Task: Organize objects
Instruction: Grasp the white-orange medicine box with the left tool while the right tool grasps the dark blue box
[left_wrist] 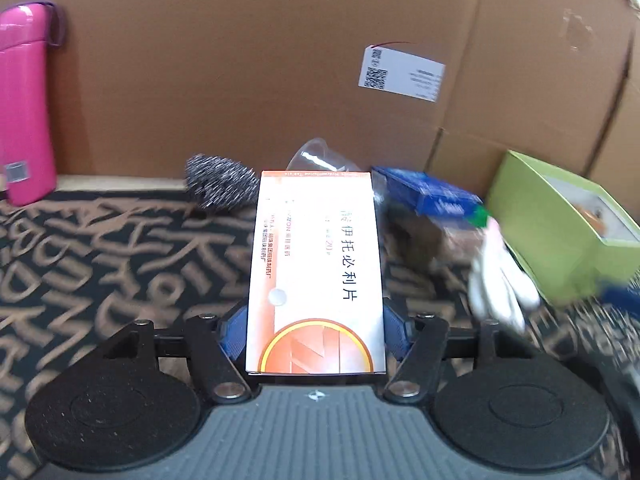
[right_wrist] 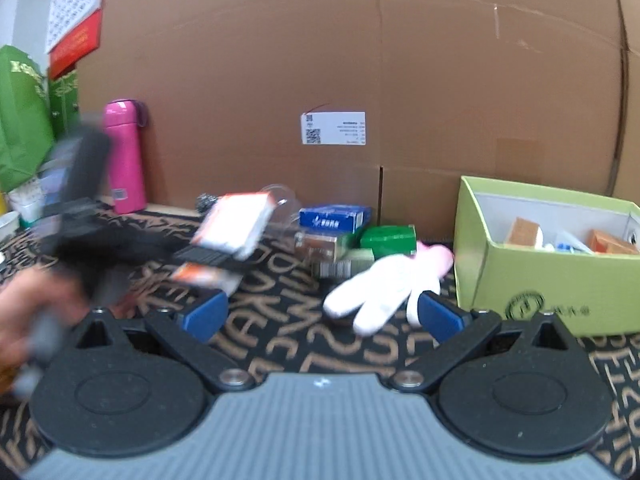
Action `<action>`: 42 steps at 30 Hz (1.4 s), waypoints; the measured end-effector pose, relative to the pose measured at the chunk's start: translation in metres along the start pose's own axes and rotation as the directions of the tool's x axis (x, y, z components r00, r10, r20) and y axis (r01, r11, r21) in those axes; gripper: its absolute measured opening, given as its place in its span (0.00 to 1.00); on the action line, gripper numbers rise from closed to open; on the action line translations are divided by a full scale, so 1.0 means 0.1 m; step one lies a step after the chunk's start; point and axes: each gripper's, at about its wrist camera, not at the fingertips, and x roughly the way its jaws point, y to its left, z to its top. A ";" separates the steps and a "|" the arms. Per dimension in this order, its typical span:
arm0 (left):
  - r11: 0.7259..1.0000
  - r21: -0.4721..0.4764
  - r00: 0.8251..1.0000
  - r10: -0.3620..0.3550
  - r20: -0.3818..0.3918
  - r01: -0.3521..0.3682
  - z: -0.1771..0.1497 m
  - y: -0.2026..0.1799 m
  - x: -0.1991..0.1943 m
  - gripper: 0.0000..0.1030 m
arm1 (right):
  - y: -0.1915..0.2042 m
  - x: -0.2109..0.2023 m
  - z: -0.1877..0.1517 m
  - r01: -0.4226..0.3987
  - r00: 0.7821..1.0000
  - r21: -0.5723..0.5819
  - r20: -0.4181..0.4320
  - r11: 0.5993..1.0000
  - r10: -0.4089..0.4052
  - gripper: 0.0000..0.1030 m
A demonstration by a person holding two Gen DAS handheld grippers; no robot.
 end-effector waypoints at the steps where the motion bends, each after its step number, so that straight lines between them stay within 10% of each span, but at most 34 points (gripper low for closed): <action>1: 1.000 0.005 1.000 -0.003 0.008 0.003 -0.06 0.03 -0.12 0.66 | 0.01 0.08 0.05 -0.003 1.000 0.005 0.002 1.000 0.003 0.99; 10: 1.000 0.017 1.000 0.015 -0.006 -0.015 -0.34 0.11 -0.38 0.68 | 0.12 0.92 0.29 0.059 0.996 -0.026 -0.069 0.998 -0.061 0.70; 12: 1.000 0.025 1.000 0.008 -0.013 -0.008 -0.35 0.10 -0.39 0.68 | 0.09 0.97 0.28 0.055 0.994 -0.011 -0.090 0.998 -0.056 0.41; 28: 0.997 0.076 0.999 0.017 -0.028 -0.014 -0.39 -0.07 -0.29 0.80 | -0.10 -0.43 -0.40 -0.114 0.983 0.015 -0.144 0.993 0.115 0.37; 32: 0.994 0.110 0.999 0.030 -0.024 -0.027 -0.40 -0.12 -0.29 0.68 | -0.12 -0.54 -0.55 -0.141 0.971 0.011 -0.195 0.990 0.140 0.44; 42: 0.963 0.271 1.000 0.013 -0.025 -0.006 -0.46 -0.41 -0.44 0.75 | -0.12 -0.28 -0.49 -0.154 0.975 0.007 -0.163 0.988 0.153 0.53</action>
